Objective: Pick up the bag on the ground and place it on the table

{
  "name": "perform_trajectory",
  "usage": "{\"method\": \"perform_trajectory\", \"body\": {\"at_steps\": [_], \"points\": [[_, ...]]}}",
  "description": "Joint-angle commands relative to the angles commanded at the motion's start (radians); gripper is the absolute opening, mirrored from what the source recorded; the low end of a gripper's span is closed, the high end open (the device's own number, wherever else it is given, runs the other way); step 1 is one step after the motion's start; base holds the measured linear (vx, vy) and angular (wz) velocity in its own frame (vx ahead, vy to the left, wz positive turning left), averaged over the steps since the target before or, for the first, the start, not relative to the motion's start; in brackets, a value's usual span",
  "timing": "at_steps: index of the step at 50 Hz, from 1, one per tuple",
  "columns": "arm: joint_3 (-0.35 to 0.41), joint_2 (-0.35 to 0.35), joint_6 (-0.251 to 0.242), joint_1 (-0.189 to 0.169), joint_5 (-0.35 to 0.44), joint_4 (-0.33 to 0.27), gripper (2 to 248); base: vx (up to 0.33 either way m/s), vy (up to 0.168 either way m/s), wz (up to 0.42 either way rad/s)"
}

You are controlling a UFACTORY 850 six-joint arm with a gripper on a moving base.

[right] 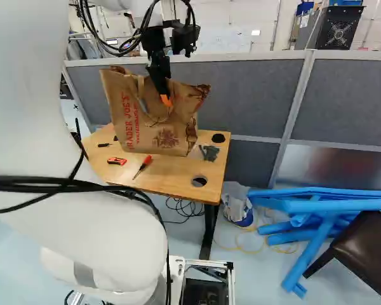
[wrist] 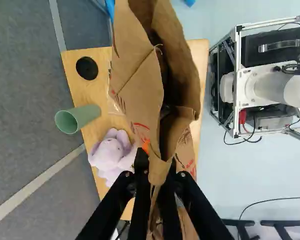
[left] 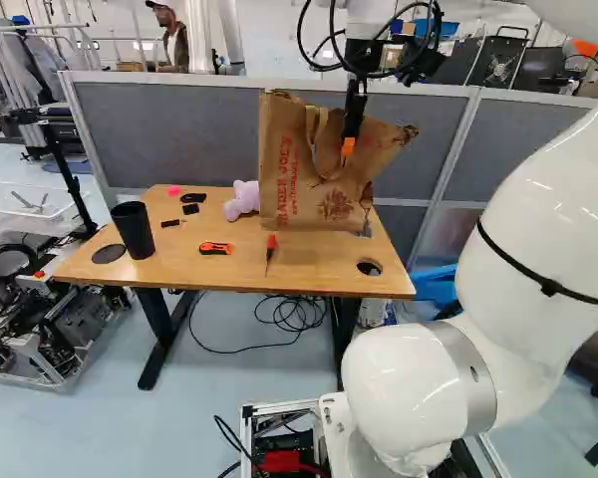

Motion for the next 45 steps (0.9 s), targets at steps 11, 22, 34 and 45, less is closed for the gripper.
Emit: {"method": "perform_trajectory", "body": {"at_steps": [11,22,34,45], "points": [[0.000,0.000,0.116,0.000,-0.010,-0.005,25,0.000,0.000,0.000],[0.000,0.000,0.231,0.000,-0.030,-0.006,25,0.000,0.000,0.000],[0.000,0.000,0.308,0.000,-0.058,-0.006,25,0.000,0.000,0.000],[0.005,-0.011,0.314,0.000,-0.079,-0.015,25,0.000,0.000,0.000]]}}
